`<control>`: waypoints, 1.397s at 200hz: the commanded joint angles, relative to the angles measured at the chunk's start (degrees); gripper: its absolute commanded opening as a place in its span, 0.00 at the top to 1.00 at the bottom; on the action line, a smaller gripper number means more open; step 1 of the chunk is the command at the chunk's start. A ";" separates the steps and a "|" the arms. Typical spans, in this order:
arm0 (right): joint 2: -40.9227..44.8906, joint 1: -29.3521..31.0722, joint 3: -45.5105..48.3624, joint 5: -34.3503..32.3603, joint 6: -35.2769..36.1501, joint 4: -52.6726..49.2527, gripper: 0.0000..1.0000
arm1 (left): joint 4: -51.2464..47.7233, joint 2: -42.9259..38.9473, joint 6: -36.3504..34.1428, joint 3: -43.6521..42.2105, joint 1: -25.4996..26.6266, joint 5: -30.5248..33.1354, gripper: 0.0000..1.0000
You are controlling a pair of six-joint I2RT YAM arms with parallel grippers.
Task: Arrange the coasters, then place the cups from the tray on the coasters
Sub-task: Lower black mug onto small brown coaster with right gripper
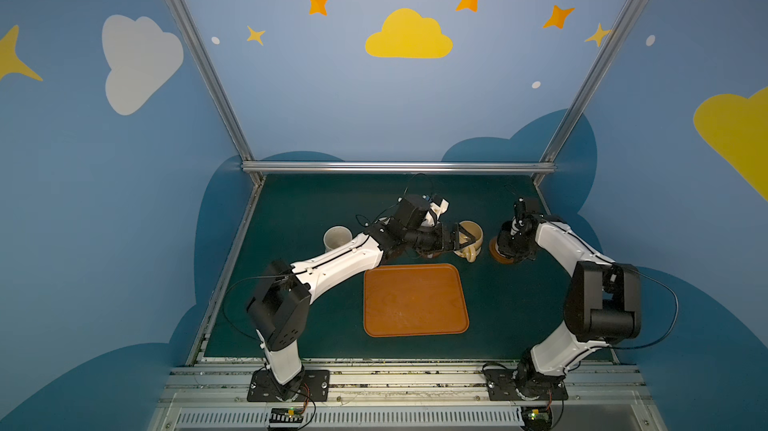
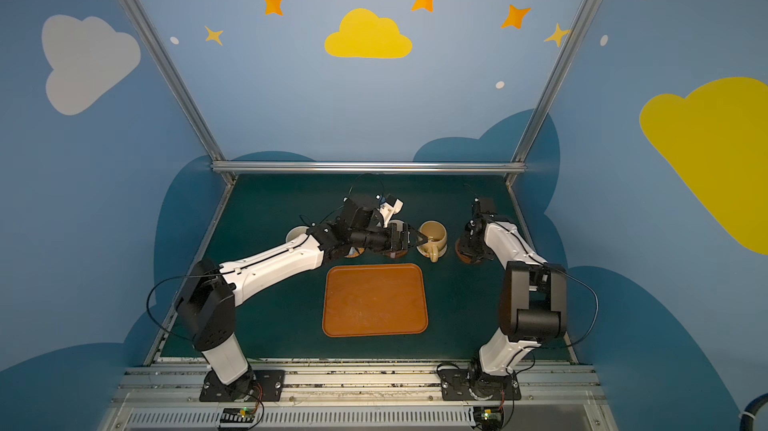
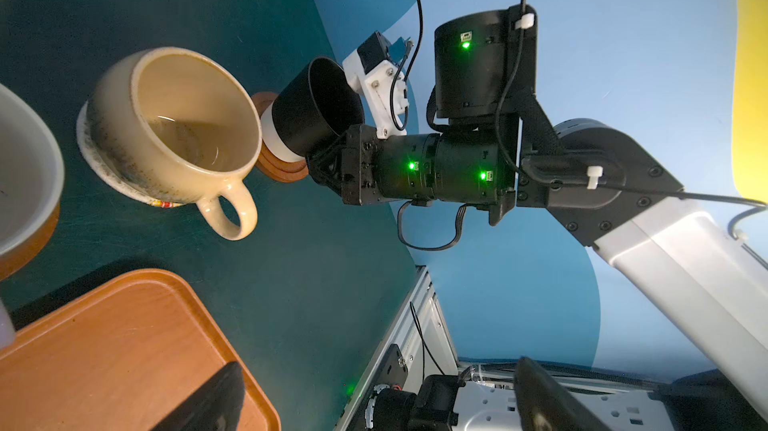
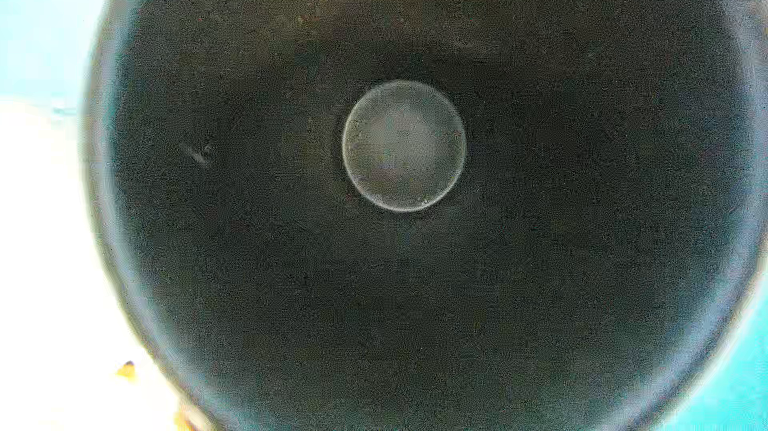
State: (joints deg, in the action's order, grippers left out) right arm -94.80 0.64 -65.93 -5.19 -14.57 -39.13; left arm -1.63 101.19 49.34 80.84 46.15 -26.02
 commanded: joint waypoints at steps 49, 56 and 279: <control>2.70 0.53 1.24 0.53 -0.11 -0.59 0.91 | 2.34 -0.66 0.67 -1.56 -0.38 -0.53 0.00; 2.54 0.57 1.27 0.51 -0.06 -0.67 0.90 | 2.32 -0.75 0.67 -1.65 -0.40 -0.54 0.00; 6.31 0.77 2.11 -3.08 -1.63 -1.09 0.66 | 2.11 -3.36 -0.01 -3.65 -1.39 0.71 0.00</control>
State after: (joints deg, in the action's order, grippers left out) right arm -92.64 0.97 -65.21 -8.12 -15.79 -41.32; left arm 0.86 100.95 50.59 78.06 45.32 -25.89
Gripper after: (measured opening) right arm 0.326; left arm 0.996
